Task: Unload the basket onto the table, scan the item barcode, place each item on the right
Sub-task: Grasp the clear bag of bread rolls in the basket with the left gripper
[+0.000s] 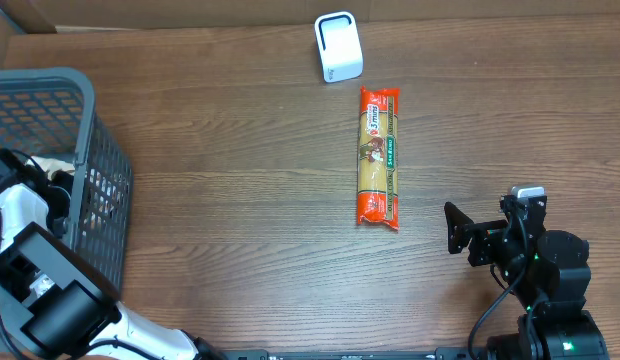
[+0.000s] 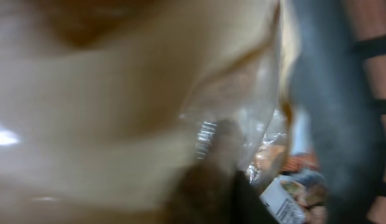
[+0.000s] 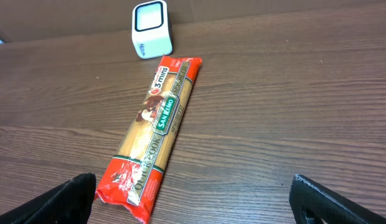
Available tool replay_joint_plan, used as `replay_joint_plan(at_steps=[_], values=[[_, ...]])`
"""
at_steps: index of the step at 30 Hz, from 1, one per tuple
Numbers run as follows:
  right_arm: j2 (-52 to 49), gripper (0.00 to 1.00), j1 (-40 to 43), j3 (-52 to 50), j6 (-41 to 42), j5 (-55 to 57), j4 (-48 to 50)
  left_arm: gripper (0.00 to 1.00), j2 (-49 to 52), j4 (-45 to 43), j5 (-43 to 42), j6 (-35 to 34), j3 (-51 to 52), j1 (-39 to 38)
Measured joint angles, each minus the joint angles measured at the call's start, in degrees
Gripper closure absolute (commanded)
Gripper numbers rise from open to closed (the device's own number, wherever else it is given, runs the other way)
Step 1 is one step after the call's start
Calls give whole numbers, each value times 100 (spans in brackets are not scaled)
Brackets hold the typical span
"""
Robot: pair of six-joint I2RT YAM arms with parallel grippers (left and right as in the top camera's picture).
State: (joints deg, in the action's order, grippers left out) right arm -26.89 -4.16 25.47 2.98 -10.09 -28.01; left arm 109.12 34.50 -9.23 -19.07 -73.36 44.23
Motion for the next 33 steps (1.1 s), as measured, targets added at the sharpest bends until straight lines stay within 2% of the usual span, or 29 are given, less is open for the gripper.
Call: replay_joint_plan(at_steps=[5, 9, 16, 21, 28, 33], values=[[0, 0, 0, 0, 2, -2, -2, 77, -13, 4, -98, 2, -2, 11], [0, 0, 0, 0, 0, -2, -4, 76, 35, 221, -267, 26, -98, 11], [0, 0, 0, 0, 4, 0, -7, 78, 168, 1606, -393, 280, -1005, 11], [0, 0, -2, 0, -2, 0, -7, 78, 87, 2573, -422, 579, -2312, 0], [0, 0, 0, 0, 2, 0, -9, 80, -938, 3237, -382, 855, -3703, 0], [0, 0, 0, 0, 2, 0, -9, 80, -2050, 3467, -393, 905, -4122, 0]])
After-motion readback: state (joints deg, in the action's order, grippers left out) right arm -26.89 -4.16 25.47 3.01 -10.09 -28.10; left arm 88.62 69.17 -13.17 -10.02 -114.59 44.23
